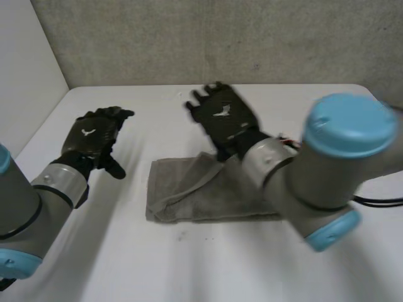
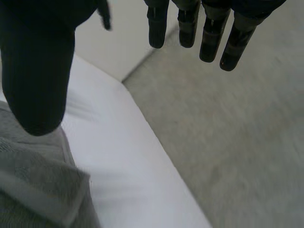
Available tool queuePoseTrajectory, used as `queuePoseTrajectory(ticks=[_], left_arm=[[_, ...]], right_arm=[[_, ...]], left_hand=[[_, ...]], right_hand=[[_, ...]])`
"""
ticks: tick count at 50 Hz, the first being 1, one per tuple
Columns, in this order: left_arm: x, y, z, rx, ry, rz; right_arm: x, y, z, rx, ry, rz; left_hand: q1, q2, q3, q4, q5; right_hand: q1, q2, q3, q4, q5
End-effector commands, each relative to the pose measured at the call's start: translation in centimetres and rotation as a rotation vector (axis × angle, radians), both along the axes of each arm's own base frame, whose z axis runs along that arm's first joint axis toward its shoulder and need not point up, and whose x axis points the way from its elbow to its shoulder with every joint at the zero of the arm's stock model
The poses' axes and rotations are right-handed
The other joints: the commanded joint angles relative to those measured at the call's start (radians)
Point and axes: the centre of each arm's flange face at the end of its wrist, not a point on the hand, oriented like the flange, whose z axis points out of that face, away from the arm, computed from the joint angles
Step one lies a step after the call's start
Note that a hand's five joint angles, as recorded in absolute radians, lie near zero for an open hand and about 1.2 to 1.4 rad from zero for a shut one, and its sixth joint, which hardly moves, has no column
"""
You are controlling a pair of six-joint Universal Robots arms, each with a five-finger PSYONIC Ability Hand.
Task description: Fold the laundry
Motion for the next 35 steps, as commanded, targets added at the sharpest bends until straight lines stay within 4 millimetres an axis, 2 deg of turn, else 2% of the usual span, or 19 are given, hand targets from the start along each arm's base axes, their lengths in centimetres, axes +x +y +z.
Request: queuePoseTrajectory(ticks=[1, 3, 4, 6, 7, 8, 9, 14, 23, 31, 33, 34, 35], left_arm=[[-3.9, 2.5, 1.2, -0.034, 0.015, -0.145], [-5.8, 3.7, 1.1, -0.036, 0.016, -0.214], [-5.8, 3.7, 1.1, -0.036, 0.016, -0.214], [-7.6, 4.3, -0.1, -0.008, 0.003, -0.266], [-7.6, 4.3, -0.2, -0.008, 0.003, -0.266], [-8.4, 4.3, -0.9, 0.006, -0.004, -0.283], [-8.4, 4.3, -0.9, 0.006, -0.004, -0.283], [-10.1, 2.5, -4.1, 0.069, -0.035, -0.292], [-10.9, 1.3, -7.3, 0.136, -0.106, -0.295], [-10.7, 0.2, -7.9, 0.127, -0.134, -0.256], [-10.4, -0.2, -7.9, 0.123, -0.135, -0.229], [-10.2, -0.7, -7.8, 0.116, -0.137, -0.194], [-10.2, -0.7, -7.8, 0.116, -0.137, -0.194]], right_arm=[[-5.0, -1.8, -2.1, 0.198, -0.013, -0.135], [-7.2, -2.1, -3.7, 0.25, 0.022, -0.199], [-7.2, -2.1, -3.7, 0.25, 0.022, -0.199], [-8.7, -2.0, -5.4, 0.309, 0.044, -0.241], [-8.7, -2.0, -5.4, 0.309, 0.044, -0.241], [-9.2, -1.7, -6.2, 0.343, 0.051, -0.251], [-9.4, -1.2, -6.9, 0.368, 0.065, -0.256], [-9.9, -0.2, -8.3, 0.403, 0.086, -0.261], [-9.9, 0.2, -9.5, 0.401, 0.089, -0.257], [-10.1, -0.4, -10.4, 0.395, 0.107, -0.3], [-10.3, -0.7, -10.7, 0.386, 0.111, -0.332], [-10.3, -0.7, -10.7, 0.386, 0.112, -0.332], [-10.4, -0.9, -10.8, 0.38, 0.111, -0.346]], left_hand=[[0.026, 0.04, 0.038, 0.037, -0.001], [0.037, 0.052, 0.05, 0.049, 0.01], [0.037, 0.052, 0.05, 0.049, 0.011], [0.049, 0.063, 0.062, 0.061, 0.022], [0.049, 0.063, 0.062, 0.061, 0.022], [0.049, 0.063, 0.062, 0.061, 0.022], [0.049, 0.063, 0.062, 0.061, 0.022], [0.052, 0.066, 0.065, 0.064, 0.025], [0.049, 0.063, 0.062, 0.061, 0.022], [0.049, 0.063, 0.062, 0.061, 0.022], [0.049, 0.063, 0.062, 0.061, 0.022], [0.049, 0.063, 0.062, 0.061, 0.022], [0.049, 0.063, 0.062, 0.061, 0.022]], right_hand=[[-0.036, -0.05, -0.034, -0.057, -0.057], [-0.036, -0.05, -0.034, -0.057, -0.057], [-0.036, -0.05, -0.034, -0.057, -0.057], [-0.036, -0.05, -0.034, -0.057, -0.057], [-0.036, -0.05, -0.034, -0.057, -0.057], [-0.036, -0.05, -0.034, -0.057, -0.057], [-0.036, -0.05, -0.034, -0.057, -0.057], [-0.028, -0.043, -0.027, -0.05, -0.049], [0.036, 0.022, 0.037, 0.015, 0.015], [0.115, 0.101, 0.117, 0.094, 0.095], [0.32, 0.305, 0.321, 0.299, 0.299], [0.321, 0.306, 0.322, 0.3, 0.3], [0.426, 0.411, 0.427, 0.404, 0.405]])
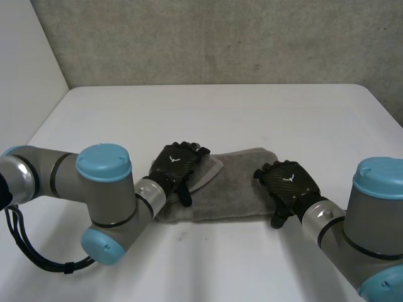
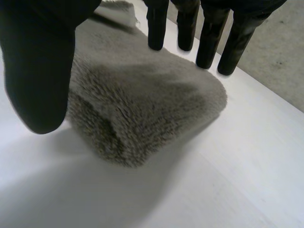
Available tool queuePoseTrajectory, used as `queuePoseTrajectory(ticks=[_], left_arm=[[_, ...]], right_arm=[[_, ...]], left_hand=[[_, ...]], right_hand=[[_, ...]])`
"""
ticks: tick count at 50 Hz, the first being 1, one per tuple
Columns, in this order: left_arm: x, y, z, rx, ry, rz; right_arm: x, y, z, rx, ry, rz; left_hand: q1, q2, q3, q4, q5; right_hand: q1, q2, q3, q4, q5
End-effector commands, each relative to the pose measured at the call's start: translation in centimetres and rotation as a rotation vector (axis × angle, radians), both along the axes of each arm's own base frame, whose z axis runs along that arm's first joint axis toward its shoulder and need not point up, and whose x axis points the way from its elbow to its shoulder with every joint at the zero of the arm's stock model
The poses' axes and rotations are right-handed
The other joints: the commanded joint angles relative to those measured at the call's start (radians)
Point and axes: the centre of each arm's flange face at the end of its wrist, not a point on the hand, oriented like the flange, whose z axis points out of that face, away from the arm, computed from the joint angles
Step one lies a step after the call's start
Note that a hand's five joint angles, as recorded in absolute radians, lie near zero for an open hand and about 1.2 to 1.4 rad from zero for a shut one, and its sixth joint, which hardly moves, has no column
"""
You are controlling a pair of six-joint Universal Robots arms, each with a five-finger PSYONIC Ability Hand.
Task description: Fold the laundry
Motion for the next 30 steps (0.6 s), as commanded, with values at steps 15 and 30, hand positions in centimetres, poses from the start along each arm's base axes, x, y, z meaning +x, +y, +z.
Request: queuePoseTrajectory(ticks=[15, 30], left_arm=[[3.9, -2.2, 0.9, -0.042, -0.059, 0.292], [6.9, -0.1, 5.0, -0.075, -0.023, 0.334]], right_arm=[[-0.3, -1.7, -0.5, -0.165, 0.113, -0.044], [6.3, -1.4, 7.7, -0.572, 0.22, 0.101]], left_hand=[[0.033, 0.02, 0.019, 0.021, 0.011], [0.013, -0.001, -0.001, 0.0, -0.01]], right_hand=[[1.139, 1.103, 1.086, 1.096, 1.09], [1.139, 1.103, 1.086, 1.096, 1.09]])
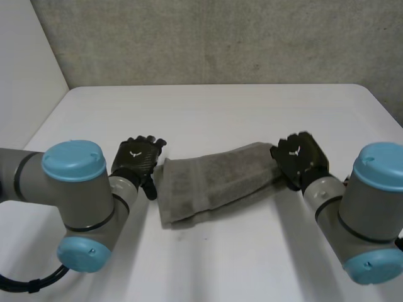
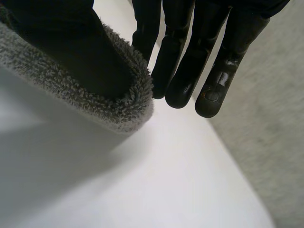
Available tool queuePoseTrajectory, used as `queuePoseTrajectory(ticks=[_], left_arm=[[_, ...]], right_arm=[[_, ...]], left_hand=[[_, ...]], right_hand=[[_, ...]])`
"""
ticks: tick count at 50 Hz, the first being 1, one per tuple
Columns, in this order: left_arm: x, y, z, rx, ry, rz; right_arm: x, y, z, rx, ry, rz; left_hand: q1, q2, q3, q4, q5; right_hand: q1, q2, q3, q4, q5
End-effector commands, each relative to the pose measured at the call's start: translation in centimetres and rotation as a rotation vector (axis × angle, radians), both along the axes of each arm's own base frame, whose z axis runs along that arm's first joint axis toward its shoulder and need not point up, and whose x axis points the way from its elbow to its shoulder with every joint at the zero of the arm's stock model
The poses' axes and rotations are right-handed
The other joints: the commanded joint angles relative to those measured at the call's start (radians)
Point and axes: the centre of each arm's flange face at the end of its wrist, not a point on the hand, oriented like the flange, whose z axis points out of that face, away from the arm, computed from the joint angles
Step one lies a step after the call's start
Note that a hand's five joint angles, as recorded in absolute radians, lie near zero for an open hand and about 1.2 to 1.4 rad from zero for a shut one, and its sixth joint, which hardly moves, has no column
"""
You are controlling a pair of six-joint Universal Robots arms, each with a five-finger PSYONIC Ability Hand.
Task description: Fold the laundry
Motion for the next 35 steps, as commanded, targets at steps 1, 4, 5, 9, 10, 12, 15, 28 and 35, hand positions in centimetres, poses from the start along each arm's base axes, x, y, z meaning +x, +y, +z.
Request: queuePoseTrajectory(ticks=[1, 4, 5, 9, 10, 12, 15, 28, 35], left_arm=[[2.9, -0.1, 2.9, -0.044, 0.028, 0.07], [4.6, -0.6, 3.3, -0.044, 0.028, 0.115], [4.6, -0.6, 3.3, -0.044, 0.028, 0.115], [6.2, -1.1, 2.7, -0.014, 0.024, 0.135], [6.7, -1.2, 2.5, -0.004, 0.025, 0.137], [7.1, -1.3, 2.4, 0.002, 0.028, 0.138], [7.4, -1.0, 2.3, 0.016, 0.034, 0.126], [4.6, -0.8, 5.1, -0.07, 0.085, 0.035], [1.0, -0.2, 7.4, -0.085, 0.197, -0.052]], right_arm=[[7.7, 2.9, 5.1, -0.242, 0.034, 0.21], [9.6, 4.0, 5.0, -0.251, 0.031, 0.275], [11.2, 5.3, 4.5, -0.248, 0.031, 0.34], [14.7, 9.6, 0.5, -0.153, 0.065, 0.586], [14.7, 9.6, 0.5, -0.152, 0.066, 0.587], [15.1, 10.9, -1.1, -0.1, 0.083, 0.667], [15.1, 12.1, -3.0, -0.022, 0.113, 0.755], [11.4, 7.2, 5.5, 0.093, -0.253, 0.479], [8.2, 4.1, 7.5, 0.285, -0.472, 0.319]], left_hand=[[0.013, 0.005, 0.005, 0.004, -0.013], [0.013, 0.005, 0.004, 0.004, -0.013], [0.013, 0.005, 0.004, 0.004, -0.013], [0.016, 0.008, 0.007, 0.007, -0.01], [0.016, 0.008, 0.007, 0.007, -0.01], [0.016, 0.008, 0.007, 0.007, -0.01], [0.016, 0.008, 0.007, 0.007, -0.01], [0.022, 0.013, 0.013, 0.013, -0.004], [0.019, 0.011, 0.01, 0.01, -0.007]], right_hand=[[0.47, 0.221, 0.217, 0.207, 0.251], [0.47, 0.221, 0.217, 0.207, 0.251], [0.47, 0.221, 0.217, 0.207, 0.251], [0.47, 0.221, 0.217, 0.207, 0.251], [0.47, 0.221, 0.217, 0.207, 0.251], [0.47, 0.221, 0.217, 0.207, 0.251], [0.47, 0.221, 0.217, 0.207, 0.251], [-0.752, -1.001, -1.005, -1.014, -0.971], [-0.752, -1.001, -1.005, -1.014, -0.971]])
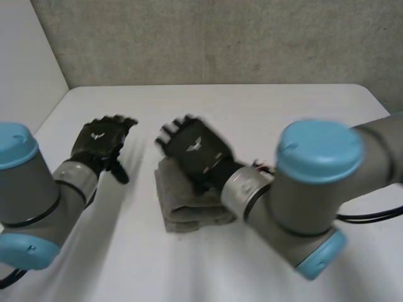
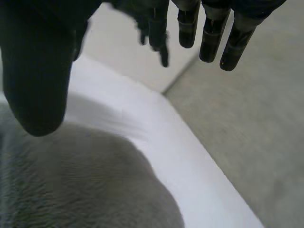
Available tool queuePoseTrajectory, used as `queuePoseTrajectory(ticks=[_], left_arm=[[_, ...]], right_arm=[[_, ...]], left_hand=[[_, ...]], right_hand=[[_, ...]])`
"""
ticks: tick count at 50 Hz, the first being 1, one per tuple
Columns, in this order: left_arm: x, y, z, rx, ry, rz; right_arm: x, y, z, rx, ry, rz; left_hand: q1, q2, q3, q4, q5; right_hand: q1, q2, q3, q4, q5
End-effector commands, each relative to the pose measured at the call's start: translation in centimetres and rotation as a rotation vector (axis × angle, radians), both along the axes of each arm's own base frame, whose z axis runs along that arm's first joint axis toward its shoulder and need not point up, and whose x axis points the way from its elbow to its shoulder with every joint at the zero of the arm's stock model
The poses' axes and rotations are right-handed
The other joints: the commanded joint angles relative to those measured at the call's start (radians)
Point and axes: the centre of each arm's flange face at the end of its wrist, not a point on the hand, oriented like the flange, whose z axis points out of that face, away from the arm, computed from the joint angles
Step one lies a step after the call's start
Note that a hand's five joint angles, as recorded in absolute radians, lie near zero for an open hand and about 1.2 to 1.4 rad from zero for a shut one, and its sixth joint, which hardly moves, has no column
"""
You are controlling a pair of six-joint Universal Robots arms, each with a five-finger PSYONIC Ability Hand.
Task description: Fold the laundry
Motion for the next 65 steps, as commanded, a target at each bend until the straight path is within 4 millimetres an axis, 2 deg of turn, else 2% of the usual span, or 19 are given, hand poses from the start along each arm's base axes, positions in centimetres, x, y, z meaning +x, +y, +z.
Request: queuePoseTrajectory(ticks=[1, 6, 8, 16, 22, 26, 31, 33, 34, 36, 38, 39, 41, 42, 43, 44, 46, 51, 65], left_arm=[[-4.3, 0.8, 2.4, -0.009, 0.131, -0.102], [-6.5, 1.3, 0.9, 0.091, 0.169, -0.141], [-6.9, 1.1, -1.2, 0.169, 0.137, -0.131], [-6.3, 0.4, -6.2, 0.289, 0.045, -0.037], [-5.8, 0.9, -7.6, 0.328, 0.016, -0.021], [-5.6, 1.3, -7.5, 0.333, 0.011, -0.022], [-5.8, 1.7, -5.3, 0.287, 0.034, -0.035], [-6.0, 2.0, -3.1, 0.234, 0.044, -0.054], [-6.0, 2.0, -3.1, 0.234, 0.044, -0.054], [-6.1, 2.1, -1.5, 0.197, 0.052, -0.063], [-5.6, 2.4, 2.5, 0.106, 0.074, -0.066], [-5.6, 2.4, 2.5, 0.106, 0.074, -0.066], [-4.9, 2.5, 7.1, -0.003, 0.113, -0.058], [-4.9, 2.5, 7.1, -0.003, 0.114, -0.058], [-4.2, 2.4, 9.3, -0.053, 0.139, -0.044], [-4.2, 2.4, 9.4, -0.053, 0.139, -0.044], [-2.2, 2.5, 13.3, -0.121, 0.173, 0.0], [-0.2, 4.0, 16.7, -0.136, 0.196, 0.024], [0.1, 5.2, 17.3, -0.095, 0.258, -0.026]], right_arm=[[-3.7, -3.6, 1.8, 0.296, -0.148, -0.169], [-4.0, -4.9, 0.1, 0.4, -0.086, -0.222], [-4.0, -5.7, -1.6, 0.461, -0.047, -0.243], [-3.1, -7.2, -5.1, 0.507, 0.007, -0.25], [-2.6, -7.8, -8.2, 0.537, 0.06, -0.251], [-2.6, -7.9, -8.2, 0.513, 0.077, -0.247], [-2.6, -7.9, -5.3, 0.453, 0.041, -0.236], [-2.8, -7.4, -1.5, 0.382, -0.018, -0.219], [-2.8, -7.4, -1.5, 0.382, -0.018, -0.219], [-3.5, -6.9, 2.9, 0.299, -0.094, -0.223], [-3.9, -6.7, 4.9, 0.252, -0.13, -0.242], [-3.9, -6.7, 4.9, 0.252, -0.131, -0.242], [-5.9, -7.3, 8.6, 0.151, -0.213, -0.36], [-5.9, -7.3, 8.7, 0.15, -0.214, -0.36], [-7.3, -7.9, 10.3, 0.104, -0.252, -0.438], [-8.7, -8.2, 11.9, 0.063, -0.288, -0.512], [-10.0, -8.2, 13.3, 0.029, -0.315, -0.571], [-12.3, -7.6, 15.0, 0.001, -0.329, -0.654], [-13.1, -5.9, 14.3, 0.04, -0.291, -0.659]], left_hand=[[0.022, 0.02, 0.02, 0.02, -0.004], [0.025, 0.023, 0.023, 0.023, -0.001], [0.025, 0.023, 0.023, 0.023, -0.001], [0.019, 0.017, 0.017, 0.017, -0.007], [0.016, 0.014, 0.014, 0.014, -0.01], [0.016, 0.014, 0.014, 0.014, -0.01], [0.016, 0.014, 0.014, 0.014, -0.01], [0.01, 0.008, 0.008, 0.008, -0.016], [0.01, 0.008, 0.008, 0.008, -0.016], [0.01, 0.008, 0.008, 0.008, -0.016], [0.007, 0.005, 0.006, 0.005, -0.019], [0.007, 0.005, 0.006, 0.005, -0.019], [0.002, -0.001, 0.0, -0.001, -0.025], [0.002, -0.001, 0.0, -0.001, -0.025], [-0.001, -0.003, -0.003, -0.004, -0.027], [-0.001, -0.003, -0.003, -0.004, -0.027], [-0.001, -0.003, -0.003, -0.004, -0.027], [-0.004, -0.006, -0.006, -0.007, -0.03], [-0.004, -0.006, -0.006, -0.007, -0.03]], right_hand=[[-0.035, -0.052, -0.034, -0.056, -0.057], [-0.035, -0.052, -0.034, -0.056, -0.057], [-0.035, -0.052, -0.034, -0.056, -0.057], [-0.035, -0.052, -0.034, -0.056, -0.057], [-0.035, -0.052, -0.034, -0.056, -0.057], [-0.035, -0.052, -0.034, -0.056, -0.057], [-0.035, -0.052, -0.034, -0.056, -0.057], [-0.035, -0.052, -0.034, -0.056, -0.057], [-0.035, -0.052, -0.034, -0.056, -0.057], [-0.035, -0.052, -0.034, -0.056, -0.057], [-0.035, -0.052, -0.034, -0.056, -0.057], [-0.035, -0.052, -0.034, -0.056, -0.057], [-0.035, -0.052, -0.034, -0.056, -0.057], [-0.035, -0.052, -0.034, -0.056, -0.057], [-0.035, -0.052, -0.034, -0.056, -0.057], [-0.035, -0.052, -0.034, -0.056, -0.057], [-0.035, -0.052, -0.034, -0.056, -0.057], [-0.035, -0.052, -0.034, -0.056, -0.057], [-0.035, -0.052, -0.034, -0.056, -0.057]])
